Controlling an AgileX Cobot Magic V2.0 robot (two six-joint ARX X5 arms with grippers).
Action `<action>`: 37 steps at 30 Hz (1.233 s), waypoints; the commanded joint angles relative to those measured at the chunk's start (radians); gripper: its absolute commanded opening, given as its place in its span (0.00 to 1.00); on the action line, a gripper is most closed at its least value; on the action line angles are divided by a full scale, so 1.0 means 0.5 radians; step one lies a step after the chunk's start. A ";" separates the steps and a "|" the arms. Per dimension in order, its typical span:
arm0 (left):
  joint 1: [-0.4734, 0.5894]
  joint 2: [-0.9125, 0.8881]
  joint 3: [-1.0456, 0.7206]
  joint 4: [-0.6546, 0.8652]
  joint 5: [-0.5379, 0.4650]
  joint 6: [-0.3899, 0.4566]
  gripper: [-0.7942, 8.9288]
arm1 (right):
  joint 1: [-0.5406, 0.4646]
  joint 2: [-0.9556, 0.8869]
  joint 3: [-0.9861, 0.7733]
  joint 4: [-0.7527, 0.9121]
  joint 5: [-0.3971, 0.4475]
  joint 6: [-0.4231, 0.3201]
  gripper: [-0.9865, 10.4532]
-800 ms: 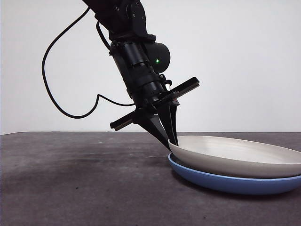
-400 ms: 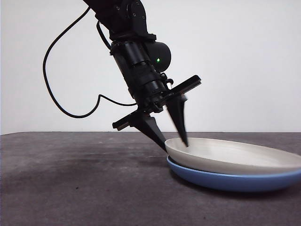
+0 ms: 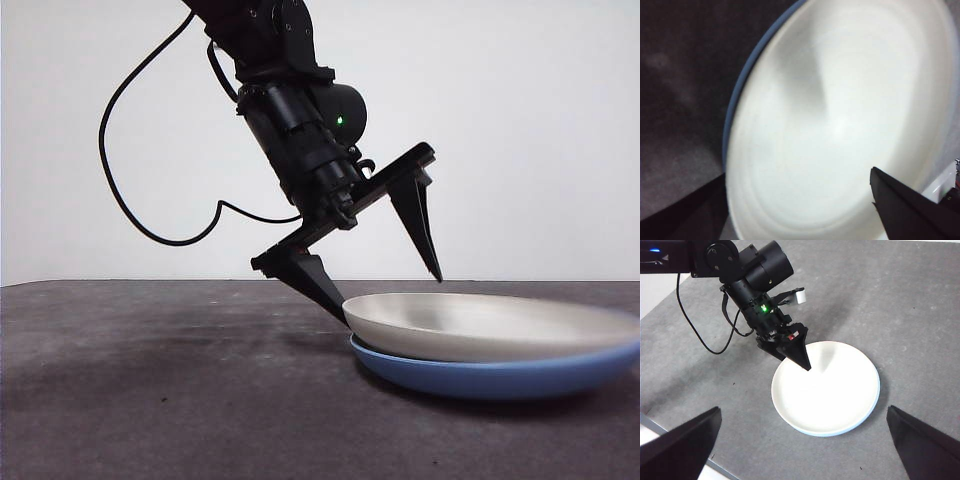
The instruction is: Pick up the white plate, put it on the blue plate, put it on desk
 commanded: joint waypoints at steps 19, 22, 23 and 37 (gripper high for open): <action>-0.021 0.053 0.932 -0.872 -0.460 0.389 0.77 | 0.008 0.005 0.037 0.033 0.000 -0.010 0.67; -0.027 -0.014 0.958 -0.900 -0.466 0.423 0.77 | 0.008 0.005 0.037 0.033 0.002 -0.009 0.67; -0.033 -0.045 0.958 -0.906 -0.466 0.433 0.77 | 0.008 0.005 0.037 0.032 0.002 -0.008 0.67; -0.050 -0.883 0.845 -0.961 -0.634 0.588 0.76 | 0.008 0.010 0.036 0.116 0.113 0.032 0.67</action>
